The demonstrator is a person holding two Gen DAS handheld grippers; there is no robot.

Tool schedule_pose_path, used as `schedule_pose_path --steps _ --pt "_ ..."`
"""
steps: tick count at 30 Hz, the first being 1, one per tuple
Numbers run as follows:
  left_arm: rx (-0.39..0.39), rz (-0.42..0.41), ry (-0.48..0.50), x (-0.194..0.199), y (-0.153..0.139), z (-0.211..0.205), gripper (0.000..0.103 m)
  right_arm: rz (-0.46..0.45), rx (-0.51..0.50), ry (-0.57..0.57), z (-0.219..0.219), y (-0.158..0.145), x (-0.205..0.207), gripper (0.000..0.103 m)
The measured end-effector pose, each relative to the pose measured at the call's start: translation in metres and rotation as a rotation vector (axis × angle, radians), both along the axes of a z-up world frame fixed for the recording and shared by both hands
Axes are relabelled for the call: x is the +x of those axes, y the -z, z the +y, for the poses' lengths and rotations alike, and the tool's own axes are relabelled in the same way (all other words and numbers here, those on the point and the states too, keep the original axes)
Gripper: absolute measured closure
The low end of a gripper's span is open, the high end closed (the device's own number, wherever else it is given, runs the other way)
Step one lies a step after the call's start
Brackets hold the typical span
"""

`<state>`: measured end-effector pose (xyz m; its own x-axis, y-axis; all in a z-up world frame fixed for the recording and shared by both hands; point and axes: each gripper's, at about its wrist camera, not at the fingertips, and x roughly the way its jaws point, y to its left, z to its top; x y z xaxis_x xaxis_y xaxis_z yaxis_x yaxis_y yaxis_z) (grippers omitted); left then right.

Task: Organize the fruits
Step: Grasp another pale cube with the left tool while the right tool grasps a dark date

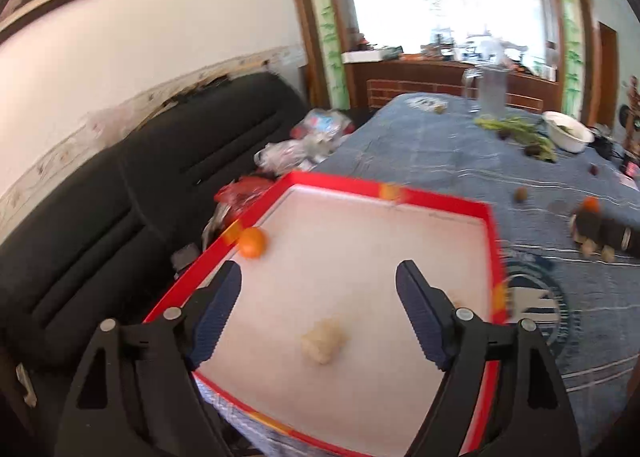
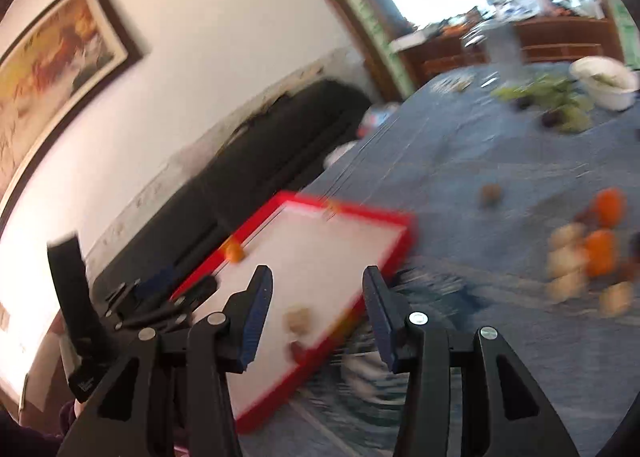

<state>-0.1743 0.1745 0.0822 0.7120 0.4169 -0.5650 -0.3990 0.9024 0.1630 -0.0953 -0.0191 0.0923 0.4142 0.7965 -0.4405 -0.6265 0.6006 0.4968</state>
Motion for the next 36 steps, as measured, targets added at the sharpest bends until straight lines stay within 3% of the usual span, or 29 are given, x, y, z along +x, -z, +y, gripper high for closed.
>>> schedule_pose_path --steps 4,8,12,16,21,25,32,36 --pt "-0.023 0.006 0.129 0.013 -0.006 -0.042 0.023 0.017 -0.032 0.141 -0.073 -0.009 0.033 0.057" --pt "-0.055 0.046 0.273 0.031 -0.006 -0.088 0.023 0.217 -0.069 0.261 -0.138 0.005 0.08 0.056" --pt "-0.095 0.087 0.384 0.048 -0.006 -0.124 0.023 0.33 -0.086 0.341 -0.161 0.026 0.107 0.059" --pt "-0.132 0.142 0.437 0.067 0.002 -0.146 0.023 0.389 -0.085 0.344 -0.164 0.051 0.118 0.072" --pt "-0.103 0.194 0.47 0.096 0.02 -0.17 0.024 0.394 -0.103 0.335 -0.165 0.059 0.124 0.074" --pt "-0.146 0.225 0.514 0.119 0.033 -0.179 0.037 0.363 -0.109 0.359 -0.163 0.06 0.128 0.074" --pt "-0.158 0.252 0.583 0.137 0.046 -0.195 0.04 0.337 -0.157 0.387 -0.16 0.067 0.132 0.074" --pt "-0.169 0.283 0.618 0.147 0.054 -0.199 0.053 0.318 -0.189 0.375 -0.153 0.068 0.131 0.073"
